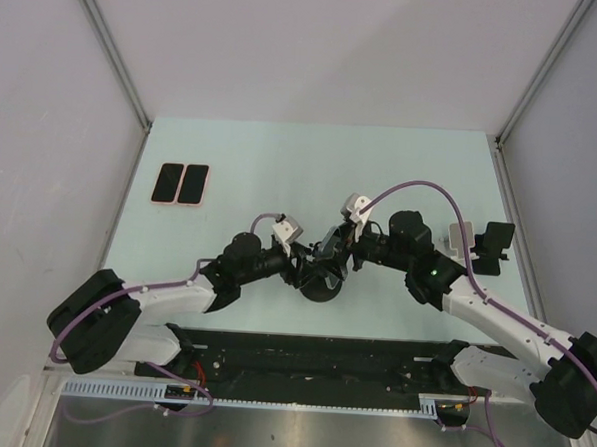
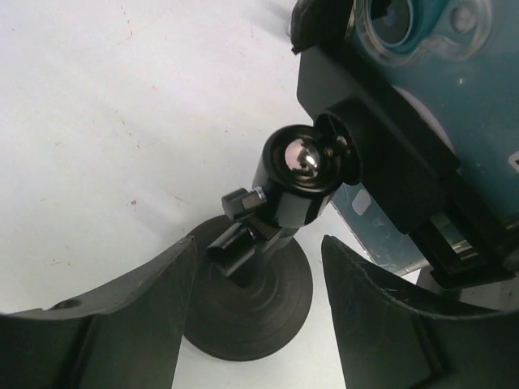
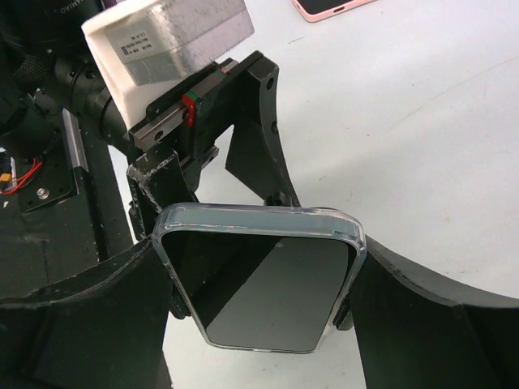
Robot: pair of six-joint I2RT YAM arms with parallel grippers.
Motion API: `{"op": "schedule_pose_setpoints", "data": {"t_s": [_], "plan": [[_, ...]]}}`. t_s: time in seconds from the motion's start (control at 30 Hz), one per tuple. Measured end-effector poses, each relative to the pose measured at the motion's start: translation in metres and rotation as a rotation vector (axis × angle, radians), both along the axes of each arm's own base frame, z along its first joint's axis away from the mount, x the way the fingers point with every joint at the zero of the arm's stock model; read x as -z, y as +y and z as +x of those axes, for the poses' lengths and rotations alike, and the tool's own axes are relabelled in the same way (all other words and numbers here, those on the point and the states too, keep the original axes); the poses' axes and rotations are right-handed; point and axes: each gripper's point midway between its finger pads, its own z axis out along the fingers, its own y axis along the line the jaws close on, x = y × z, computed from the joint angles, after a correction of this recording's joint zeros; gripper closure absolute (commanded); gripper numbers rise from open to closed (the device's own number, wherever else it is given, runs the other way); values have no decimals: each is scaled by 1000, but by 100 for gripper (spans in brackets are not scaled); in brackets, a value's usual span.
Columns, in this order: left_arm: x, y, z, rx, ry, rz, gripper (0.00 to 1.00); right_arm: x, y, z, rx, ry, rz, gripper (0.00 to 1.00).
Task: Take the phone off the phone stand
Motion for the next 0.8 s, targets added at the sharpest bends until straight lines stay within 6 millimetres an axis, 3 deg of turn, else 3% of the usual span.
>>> {"op": "schedule_pose_setpoints", "data": {"t_s": [0.13, 0.33, 0.5, 0.8], "plan": [[-6, 2, -1, 13, -61, -4, 14, 0, -1, -5, -29, 8, 2, 100], [-15, 6, -17, 92, -142, -13, 13, 1, -2, -17, -110, -4, -11, 100], [-17, -1, -29, 168, -163, -21, 18, 2, -1, -27, -182, -9, -13, 100], [-22, -13, -44, 291, -196, -30, 42, 3, 3, -46, -310, -41, -17, 98]]}}
